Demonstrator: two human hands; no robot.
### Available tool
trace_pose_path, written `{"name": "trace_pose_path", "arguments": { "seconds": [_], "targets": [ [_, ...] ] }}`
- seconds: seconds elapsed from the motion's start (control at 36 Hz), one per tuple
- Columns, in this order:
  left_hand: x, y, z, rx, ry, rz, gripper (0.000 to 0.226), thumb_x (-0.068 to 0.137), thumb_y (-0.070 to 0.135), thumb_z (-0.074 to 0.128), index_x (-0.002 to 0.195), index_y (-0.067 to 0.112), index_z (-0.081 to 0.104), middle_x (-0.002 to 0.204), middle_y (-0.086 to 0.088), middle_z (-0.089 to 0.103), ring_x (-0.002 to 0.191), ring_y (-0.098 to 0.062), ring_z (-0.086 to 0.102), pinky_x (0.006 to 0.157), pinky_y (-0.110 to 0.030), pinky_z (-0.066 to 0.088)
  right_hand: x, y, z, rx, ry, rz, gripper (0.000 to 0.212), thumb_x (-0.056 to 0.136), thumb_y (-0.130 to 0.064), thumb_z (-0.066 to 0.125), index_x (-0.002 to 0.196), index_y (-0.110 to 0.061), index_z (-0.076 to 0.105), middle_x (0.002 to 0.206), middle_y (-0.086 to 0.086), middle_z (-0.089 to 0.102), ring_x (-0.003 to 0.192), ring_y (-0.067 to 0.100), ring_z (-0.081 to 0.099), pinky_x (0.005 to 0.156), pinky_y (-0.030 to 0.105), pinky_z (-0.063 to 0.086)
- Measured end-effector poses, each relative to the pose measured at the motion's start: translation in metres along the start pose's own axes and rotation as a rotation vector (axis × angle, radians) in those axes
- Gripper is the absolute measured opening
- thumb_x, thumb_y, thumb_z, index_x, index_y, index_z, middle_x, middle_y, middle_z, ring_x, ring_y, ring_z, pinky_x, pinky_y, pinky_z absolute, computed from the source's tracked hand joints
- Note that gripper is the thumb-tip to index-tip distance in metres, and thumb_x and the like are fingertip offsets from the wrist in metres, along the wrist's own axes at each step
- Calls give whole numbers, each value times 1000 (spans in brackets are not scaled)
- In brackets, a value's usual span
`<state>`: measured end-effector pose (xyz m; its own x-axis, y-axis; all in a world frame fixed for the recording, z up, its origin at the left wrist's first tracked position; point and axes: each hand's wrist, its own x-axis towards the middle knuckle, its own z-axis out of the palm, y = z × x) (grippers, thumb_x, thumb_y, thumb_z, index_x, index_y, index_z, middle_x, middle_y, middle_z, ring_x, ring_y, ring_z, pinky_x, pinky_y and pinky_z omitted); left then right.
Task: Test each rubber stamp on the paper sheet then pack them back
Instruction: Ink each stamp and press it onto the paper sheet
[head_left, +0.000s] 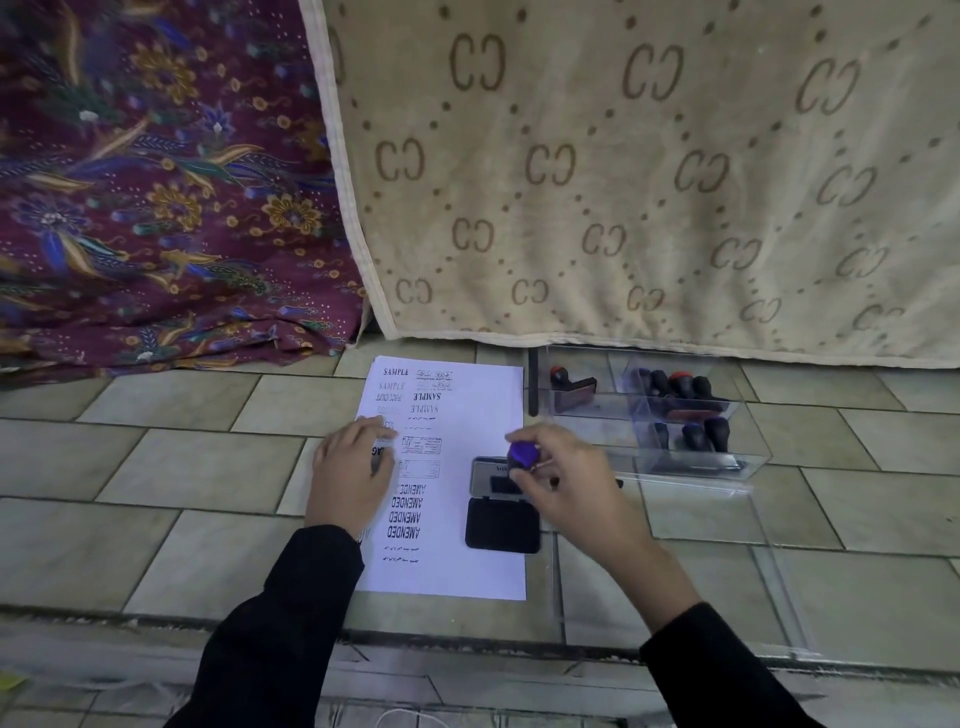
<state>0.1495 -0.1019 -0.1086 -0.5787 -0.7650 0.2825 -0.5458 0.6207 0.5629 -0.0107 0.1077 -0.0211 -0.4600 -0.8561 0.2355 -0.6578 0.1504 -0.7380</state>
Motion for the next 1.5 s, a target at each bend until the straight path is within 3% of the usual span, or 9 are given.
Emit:
{"name": "trace_pose_path", "arguments": {
  "seconds": [0.08,0.42,0.61,0.89,1.03,1.11,1.25,1.39,1.5],
  "targets": [
    [-1,0,0,7,-4,-6,24,86,14,56,105,29,63,125,11,56,119,-15,47,107,-38,26,-8,2,7,-55,-16,-41,28,83,-10,68,109,-19,62,102,-5,61,78,0,59,78,17,52],
    [0,1,0,9,-8,-10,25,85,14,56,105,28,63,126,11,56,119,-16,48,106,-37,25,-22,4,23,-95,-78,-28,27,84,-13,67,110,-19,60,102,-16,51,72,2,61,75,15,51],
    [0,2,-1,7,-6,-10,25,86,13,56,105,28,63,126,10,56,119,-16,48,107,-37,25,-26,1,27,-157,-90,-33,27,86,-13,66,112,-16,60,111,-5,57,77,9,64,78,16,49],
    [0,5,-2,11,9,-17,26,86,12,56,108,24,61,124,10,57,115,-17,50,106,-35,26,-29,0,27,-166,-44,-36,21,87,-17,66,107,-16,64,103,-6,62,84,7,63,80,-3,32],
    [0,4,-1,36,3,-18,30,87,15,55,116,24,61,127,9,56,117,-17,49,108,-37,26,-27,2,27,-167,-49,-51,23,87,-18,65,110,-16,64,102,-8,60,82,5,61,78,6,41],
    [-2,2,1,41,-4,-17,31,87,16,55,116,26,62,127,11,55,119,-15,48,109,-36,24,-24,4,25,-147,-30,-46,22,87,-21,66,109,-19,63,96,-15,55,77,-2,55,74,2,39],
    [1,1,1,50,3,-17,31,88,17,54,117,27,61,128,13,54,120,-13,46,109,-35,24,7,2,16,-19,98,-20,28,87,-19,66,114,-21,61,98,-7,62,80,1,62,75,7,48],
    [1,1,1,60,2,-15,31,88,18,54,117,27,60,128,12,54,121,-11,45,109,-34,22,68,8,17,53,182,83,29,86,-16,67,113,-17,57,94,-3,64,79,5,63,71,2,45],
    [0,1,2,64,9,-16,32,87,17,54,117,27,61,128,12,55,122,-11,45,110,-35,22,112,19,25,-25,207,109,20,84,-12,66,102,-14,59,95,3,63,81,19,62,79,23,50]
  ]
}}
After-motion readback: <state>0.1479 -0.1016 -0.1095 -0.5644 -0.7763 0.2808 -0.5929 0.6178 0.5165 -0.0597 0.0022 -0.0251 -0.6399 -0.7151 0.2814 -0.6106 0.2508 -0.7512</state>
